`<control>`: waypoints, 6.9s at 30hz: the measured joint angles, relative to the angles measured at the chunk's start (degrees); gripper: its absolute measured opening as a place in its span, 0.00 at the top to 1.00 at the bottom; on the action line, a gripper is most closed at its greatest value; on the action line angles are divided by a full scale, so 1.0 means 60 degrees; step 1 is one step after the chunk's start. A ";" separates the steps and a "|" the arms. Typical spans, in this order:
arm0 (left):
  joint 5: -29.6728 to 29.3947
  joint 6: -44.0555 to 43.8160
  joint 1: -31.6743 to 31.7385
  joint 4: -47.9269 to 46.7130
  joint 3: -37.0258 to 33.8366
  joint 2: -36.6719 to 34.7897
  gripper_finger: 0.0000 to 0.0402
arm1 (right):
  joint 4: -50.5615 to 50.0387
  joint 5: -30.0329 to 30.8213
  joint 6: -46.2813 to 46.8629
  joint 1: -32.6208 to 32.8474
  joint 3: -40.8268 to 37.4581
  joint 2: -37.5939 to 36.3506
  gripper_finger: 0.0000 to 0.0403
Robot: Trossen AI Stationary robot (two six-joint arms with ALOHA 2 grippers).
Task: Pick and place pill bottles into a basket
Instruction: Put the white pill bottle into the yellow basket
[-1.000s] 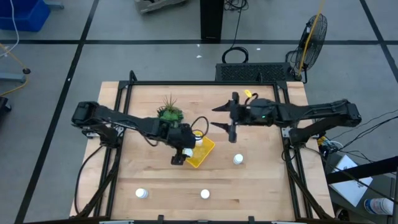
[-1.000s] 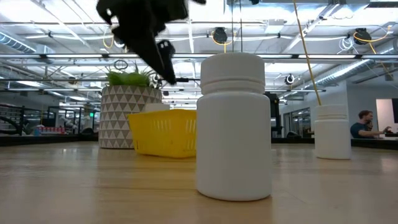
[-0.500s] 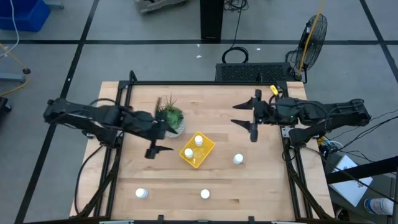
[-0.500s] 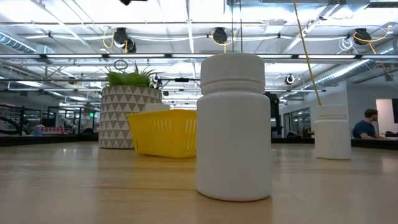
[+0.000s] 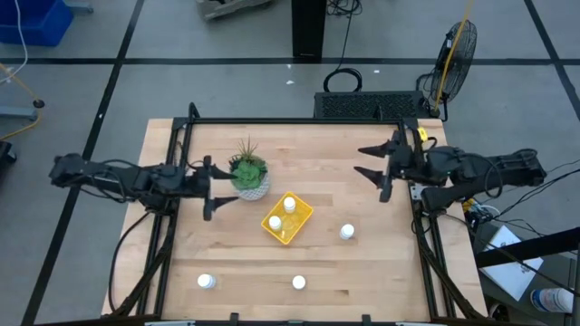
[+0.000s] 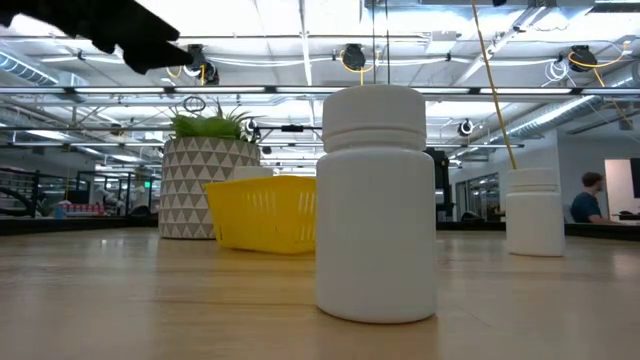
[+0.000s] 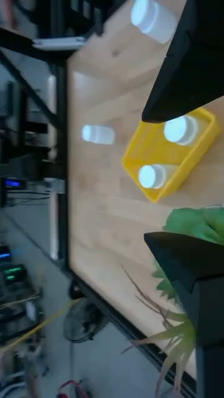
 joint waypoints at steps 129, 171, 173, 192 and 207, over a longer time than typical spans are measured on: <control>-0.0665 -0.0574 -0.0003 0.0226 -0.2668 -0.2928 0.37 | -0.8291 -0.2835 0.6944 0.1855 0.3193 0.7927 0.39; -0.0676 -0.0588 -0.0004 0.0213 -0.2664 -0.2927 0.37 | -0.6371 -0.3601 0.6927 0.1783 0.1882 0.7895 0.39; -0.0676 -0.0588 -0.0003 0.0213 -0.2664 -0.2929 0.37 | -0.6256 -0.3830 0.6948 0.1737 0.1716 0.7898 0.39; -0.0676 -0.0592 -0.0004 0.0210 -0.2664 -0.2931 0.37 | -0.6011 -0.3799 0.6974 0.1710 0.1664 0.7906 0.39; -0.0672 -0.0590 -0.0006 0.0208 -0.2664 -0.2929 0.37 | -0.5159 -0.4328 0.7215 0.1585 0.0817 0.7902 0.39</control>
